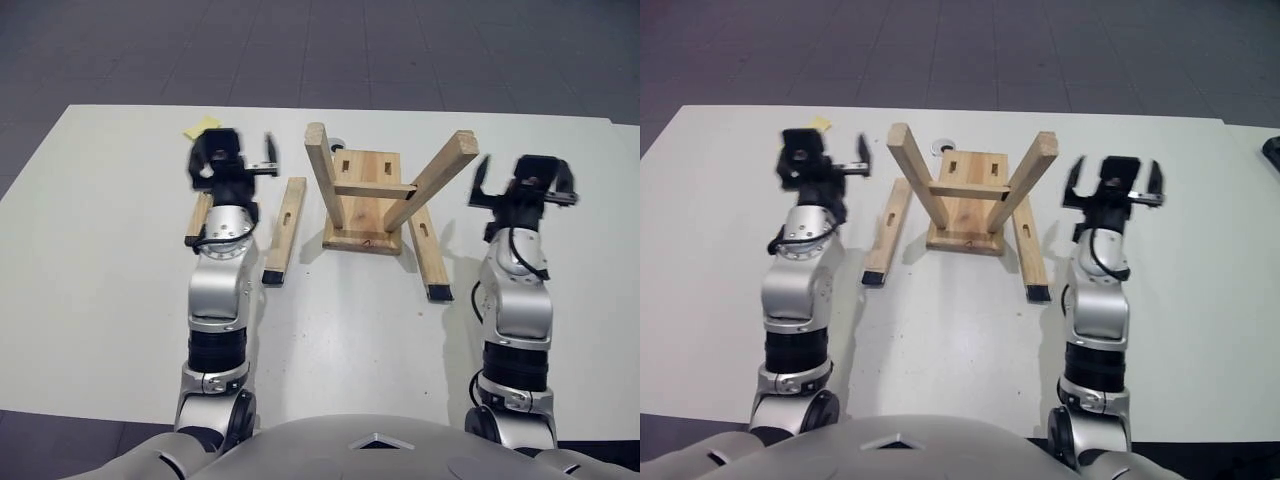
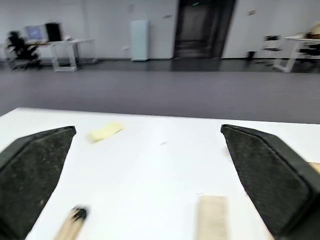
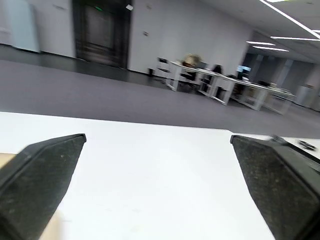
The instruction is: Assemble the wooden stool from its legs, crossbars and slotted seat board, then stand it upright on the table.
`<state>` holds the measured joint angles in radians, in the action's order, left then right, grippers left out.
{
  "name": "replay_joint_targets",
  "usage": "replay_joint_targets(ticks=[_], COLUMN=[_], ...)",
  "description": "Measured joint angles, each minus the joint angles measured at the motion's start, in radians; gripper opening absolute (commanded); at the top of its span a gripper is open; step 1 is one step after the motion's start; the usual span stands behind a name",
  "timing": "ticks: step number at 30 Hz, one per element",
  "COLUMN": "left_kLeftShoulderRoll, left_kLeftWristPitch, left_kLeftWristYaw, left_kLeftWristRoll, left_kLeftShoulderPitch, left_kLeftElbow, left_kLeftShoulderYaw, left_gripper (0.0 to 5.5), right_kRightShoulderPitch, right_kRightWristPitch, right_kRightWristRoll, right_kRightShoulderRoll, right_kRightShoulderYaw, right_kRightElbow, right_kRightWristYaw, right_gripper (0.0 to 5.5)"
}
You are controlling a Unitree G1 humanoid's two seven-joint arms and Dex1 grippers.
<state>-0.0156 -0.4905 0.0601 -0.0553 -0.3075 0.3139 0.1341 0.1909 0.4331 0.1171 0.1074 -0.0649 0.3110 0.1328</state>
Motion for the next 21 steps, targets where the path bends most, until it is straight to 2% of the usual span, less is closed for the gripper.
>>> replay_joint_targets(ticks=[3, 8, 11, 13, 15, 17, 20, 21], left_kLeftShoulderRoll=[0.037, 0.027, -0.056, -0.072, -0.065, -0.039, -0.01, -0.004], left_kLeftWristPitch=[0.015, -0.01, -0.068, -0.096, -0.09, -0.036, 0.059, 0.074], left_kLeftWristYaw=[-0.015, -0.011, 0.076, 0.161, 0.193, 0.134, -0.008, -0.013], left_kLeftWristRoll=[-0.051, -0.06, -0.033, -0.022, -0.032, -0.035, -0.038, -0.051], left_kLeftShoulderPitch=[0.002, 0.002, -0.002, -0.009, -0.005, -0.005, -0.015, -0.011], left_kLeftElbow=[0.014, -0.032, -0.048, -0.054, -0.047, -0.023, 0.022, 0.026], left_kLeftShoulderYaw=[0.057, 0.052, -0.029, -0.149, -0.202, -0.149, 0.035, 0.057], left_gripper=[5.4, 5.4, 5.4, 5.4, 5.4, 5.4, 5.4, 5.4], right_kRightShoulderPitch=[-0.028, -0.027, -0.008, 0.002, 0.0, 0.002, 0.005, 0.001], right_kRightWristPitch=[-0.001, 0.008, 0.045, 0.082, 0.091, 0.063, -0.009, -0.015], right_kRightWristRoll=[0.021, 0.054, 0.062, 0.067, 0.072, 0.052, 0.013, 0.023], right_kRightShoulderRoll=[0.0, -0.032, -0.059, -0.056, -0.022, -0.006, -0.016, -0.02], right_kRightShoulderYaw=[0.024, 0.034, 0.01, -0.088, -0.151, -0.148, -0.038, -0.026], right_kRightElbow=[0.034, 0.018, -0.02, -0.043, -0.059, -0.056, -0.021, -0.009], right_kRightWristYaw=[0.002, 0.029, 0.08, 0.143, 0.159, 0.121, 0.012, 0.015], right_gripper=[5.37, 5.37, 5.37, 5.37, 5.37, 5.37, 5.37, 5.37])
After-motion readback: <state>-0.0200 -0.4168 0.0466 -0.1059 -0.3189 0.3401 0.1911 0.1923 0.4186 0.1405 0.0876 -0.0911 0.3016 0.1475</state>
